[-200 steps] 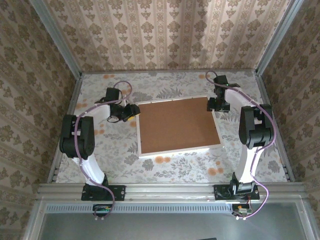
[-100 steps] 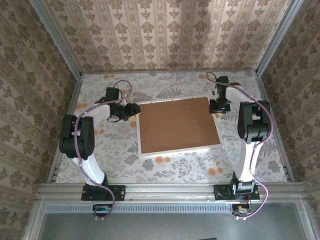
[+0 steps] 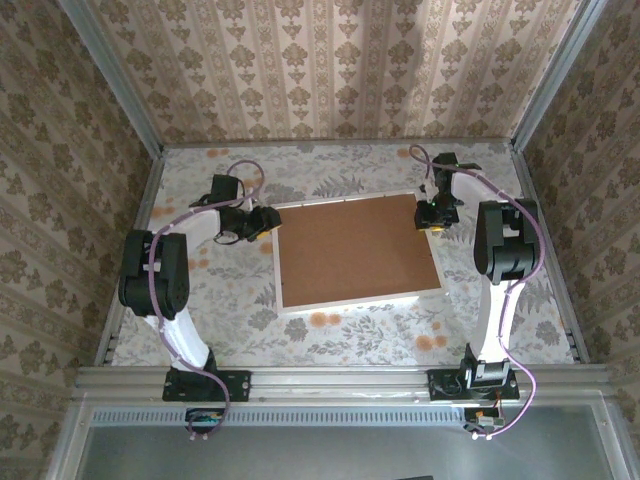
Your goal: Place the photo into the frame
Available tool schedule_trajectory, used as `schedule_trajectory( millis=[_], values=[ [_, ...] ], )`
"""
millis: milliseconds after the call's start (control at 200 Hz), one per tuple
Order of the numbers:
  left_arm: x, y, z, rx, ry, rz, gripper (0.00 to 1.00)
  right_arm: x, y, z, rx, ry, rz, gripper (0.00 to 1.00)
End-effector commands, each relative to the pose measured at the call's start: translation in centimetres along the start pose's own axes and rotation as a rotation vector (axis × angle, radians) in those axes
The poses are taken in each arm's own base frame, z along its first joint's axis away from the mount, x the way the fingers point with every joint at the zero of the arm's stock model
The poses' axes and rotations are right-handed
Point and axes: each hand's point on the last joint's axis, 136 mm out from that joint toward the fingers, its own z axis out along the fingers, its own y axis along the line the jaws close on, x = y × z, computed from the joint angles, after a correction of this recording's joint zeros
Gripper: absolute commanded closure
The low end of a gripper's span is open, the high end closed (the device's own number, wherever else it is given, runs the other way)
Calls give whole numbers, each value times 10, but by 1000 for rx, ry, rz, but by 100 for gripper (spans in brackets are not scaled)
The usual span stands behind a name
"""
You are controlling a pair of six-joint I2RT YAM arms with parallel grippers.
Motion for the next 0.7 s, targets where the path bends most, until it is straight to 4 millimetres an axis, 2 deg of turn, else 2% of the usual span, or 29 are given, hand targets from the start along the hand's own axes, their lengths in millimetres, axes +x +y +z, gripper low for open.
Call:
schedule_trajectory(
  millis=[0, 130, 275, 435, 490, 570, 695],
  values=[
    [0, -8, -7, 25, -5, 8, 49, 7, -1, 3, 9, 52, -49, 69],
    [-2, -4, -9, 10, -13, 2, 49, 2, -13, 1, 92, 43, -135, 78],
    [-20, 0, -15, -35, -71, 45, 47, -15, -21, -4, 154, -4, -255, 85],
    [-49, 4, -17, -125, -129, 170, 38, -46, -6, -6, 96, -118, -375, 88],
    [-58, 5, -15, -150, -131, 205, 34, -59, 4, -5, 59, -158, -418, 88],
    [-68, 9, -5, -194, -107, 243, 29, -75, 20, -4, 40, -199, -488, 88],
    [-73, 11, 19, -205, -10, 284, 28, -106, 45, 2, 35, -265, -552, 84]
  ],
)
